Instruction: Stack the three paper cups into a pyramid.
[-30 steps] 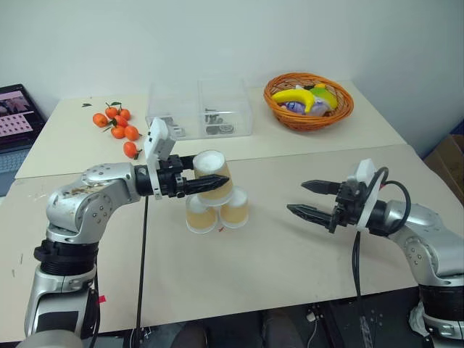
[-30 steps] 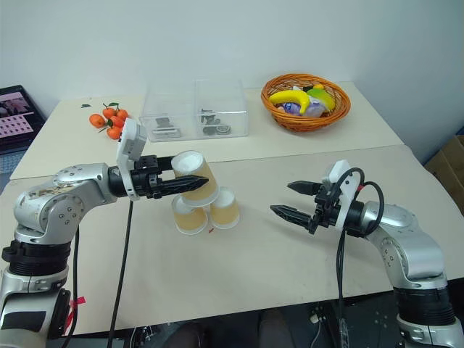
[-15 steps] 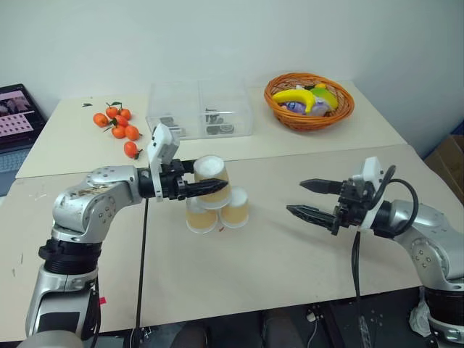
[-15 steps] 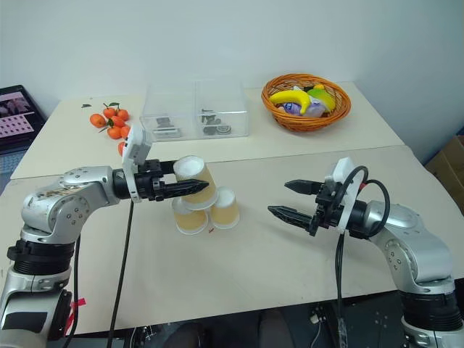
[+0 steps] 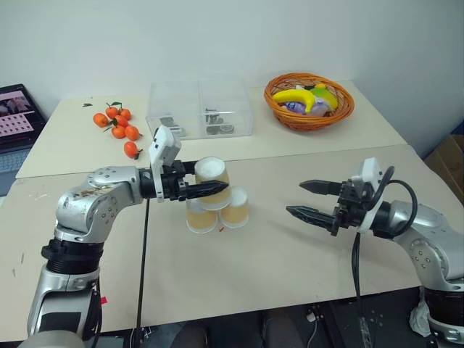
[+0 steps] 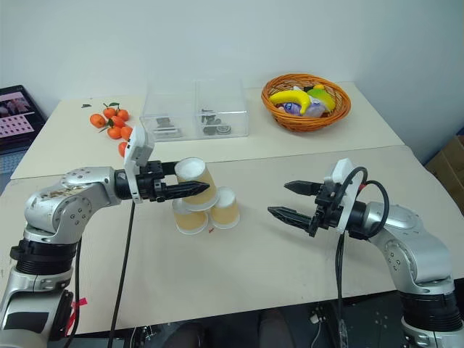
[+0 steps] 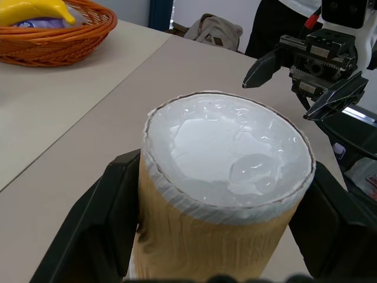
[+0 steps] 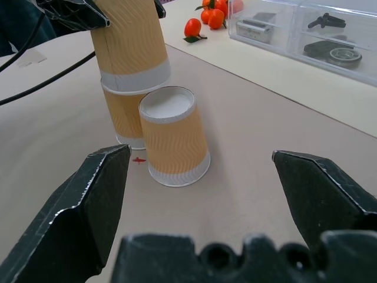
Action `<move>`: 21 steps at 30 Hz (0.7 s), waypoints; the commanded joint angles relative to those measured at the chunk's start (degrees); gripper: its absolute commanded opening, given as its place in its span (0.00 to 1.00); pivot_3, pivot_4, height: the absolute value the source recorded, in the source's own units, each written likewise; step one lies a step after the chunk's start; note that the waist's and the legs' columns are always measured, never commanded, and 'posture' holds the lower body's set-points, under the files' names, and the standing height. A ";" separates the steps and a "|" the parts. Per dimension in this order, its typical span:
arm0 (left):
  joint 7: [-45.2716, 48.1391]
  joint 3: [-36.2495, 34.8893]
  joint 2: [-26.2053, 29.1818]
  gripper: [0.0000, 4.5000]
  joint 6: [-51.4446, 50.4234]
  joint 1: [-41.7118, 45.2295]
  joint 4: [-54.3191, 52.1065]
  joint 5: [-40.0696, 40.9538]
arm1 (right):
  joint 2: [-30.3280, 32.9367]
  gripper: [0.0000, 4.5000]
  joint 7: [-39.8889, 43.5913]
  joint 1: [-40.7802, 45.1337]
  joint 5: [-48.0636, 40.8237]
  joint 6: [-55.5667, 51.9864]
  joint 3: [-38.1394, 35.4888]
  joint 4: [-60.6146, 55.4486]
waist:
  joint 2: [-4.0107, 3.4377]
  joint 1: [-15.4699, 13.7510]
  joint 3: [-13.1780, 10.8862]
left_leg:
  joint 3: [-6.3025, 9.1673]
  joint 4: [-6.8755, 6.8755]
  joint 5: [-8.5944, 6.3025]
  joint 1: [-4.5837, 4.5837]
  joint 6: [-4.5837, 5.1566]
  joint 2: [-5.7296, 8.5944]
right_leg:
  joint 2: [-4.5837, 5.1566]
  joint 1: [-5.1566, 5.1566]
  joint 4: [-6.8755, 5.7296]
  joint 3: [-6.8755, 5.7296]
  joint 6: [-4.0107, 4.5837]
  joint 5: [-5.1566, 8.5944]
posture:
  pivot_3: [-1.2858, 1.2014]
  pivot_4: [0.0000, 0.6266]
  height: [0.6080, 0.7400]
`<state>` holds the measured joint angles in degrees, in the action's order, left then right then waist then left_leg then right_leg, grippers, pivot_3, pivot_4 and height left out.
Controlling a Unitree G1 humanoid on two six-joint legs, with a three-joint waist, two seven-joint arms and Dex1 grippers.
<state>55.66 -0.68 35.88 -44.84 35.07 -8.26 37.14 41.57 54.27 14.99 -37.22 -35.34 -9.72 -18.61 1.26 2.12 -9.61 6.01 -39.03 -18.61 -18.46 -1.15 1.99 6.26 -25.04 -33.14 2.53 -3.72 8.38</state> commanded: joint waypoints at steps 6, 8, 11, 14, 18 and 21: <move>-2.40 -3.74 -1.95 0.99 0.55 1.02 -1.34 2.12 | 0.20 1.00 0.41 0.65 -0.39 1.43 -0.67 -0.66 | 0.00 -0.03 0.00 | 0.00 -0.02 0.00 0.00 0.00 0.00 | 0.00 0.00 0.00 0.00 0.00 0.00 | 0.52 0.24 0.99; -3.55 -4.45 -2.06 0.99 0.40 1.01 -1.75 2.39 | 0.16 1.00 0.53 0.72 -0.35 1.51 -0.64 -0.43 | 0.00 0.04 0.00 | 0.00 -0.02 0.00 0.00 0.00 0.00 | 0.00 0.00 -0.01 0.00 0.00 0.00 | 0.52 0.24 0.99; -6.22 -7.58 -2.23 0.99 -0.74 0.50 -3.45 4.75 | -0.02 1.00 0.78 1.17 -0.31 1.58 -0.31 0.22 | 0.00 0.09 0.00 | 0.00 -0.02 0.00 0.01 0.00 0.00 | 0.00 0.00 -0.01 0.00 0.00 0.00 | 0.52 0.24 0.99; -11.70 -14.71 -2.50 0.99 -4.82 -0.30 -7.72 11.74 | -0.11 1.00 1.38 2.29 0.09 1.85 0.59 1.24 | 0.00 0.24 0.00 | 0.00 -0.03 0.00 0.00 0.00 -0.01 | 0.00 -0.01 -0.01 0.00 0.00 0.00 | 0.52 0.24 0.99; -17.70 -21.32 -2.12 0.99 -8.68 -3.55 -10.91 18.18 | 0.05 1.00 2.30 3.29 0.44 2.37 1.19 2.60 | -0.01 0.32 0.01 | 0.01 -0.02 0.00 0.01 0.00 -0.02 | 0.00 -0.02 -0.02 0.01 0.00 0.00 | 0.52 0.24 0.99; -21.80 -25.89 -1.85 0.99 -10.73 -7.21 -12.91 23.17 | 0.14 1.00 3.07 4.14 0.72 2.78 1.74 3.71 | -0.01 0.25 0.00 | 0.01 -0.03 0.00 0.02 0.00 -0.01 | 0.00 -0.02 -0.02 0.02 0.00 0.00 | 0.52 0.24 0.99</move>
<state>35.88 -23.61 33.45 -54.69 28.05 -18.50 56.93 41.44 56.66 17.78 -36.64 -34.30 -7.26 -14.47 1.26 2.36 -9.60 6.02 -39.07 -18.61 -18.44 -1.16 1.98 6.27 -25.05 -33.15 2.55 -3.72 8.38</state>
